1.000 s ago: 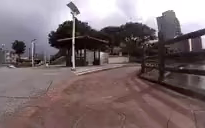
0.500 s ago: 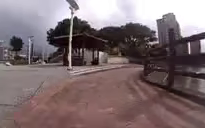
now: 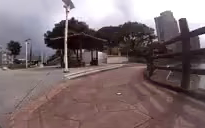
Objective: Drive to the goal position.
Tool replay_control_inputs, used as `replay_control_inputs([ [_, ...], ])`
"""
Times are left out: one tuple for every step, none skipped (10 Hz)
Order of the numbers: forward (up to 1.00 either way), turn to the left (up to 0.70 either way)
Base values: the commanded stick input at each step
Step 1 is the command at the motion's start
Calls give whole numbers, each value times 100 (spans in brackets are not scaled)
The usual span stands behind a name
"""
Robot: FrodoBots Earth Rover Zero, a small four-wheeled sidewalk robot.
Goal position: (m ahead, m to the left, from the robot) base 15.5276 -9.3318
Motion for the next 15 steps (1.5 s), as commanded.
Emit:
replay_control_inputs([
  [100, -6],
  [100, -28],
  [100, -40],
  [100, -22],
  [100, 0],
  [100, 0],
  [100, -5],
  [100, -24],
  [100, -40],
  [100, -40],
  [100, 0],
  [100, 0],
  [100, 0],
  [100, -17],
  [100, -40],
])
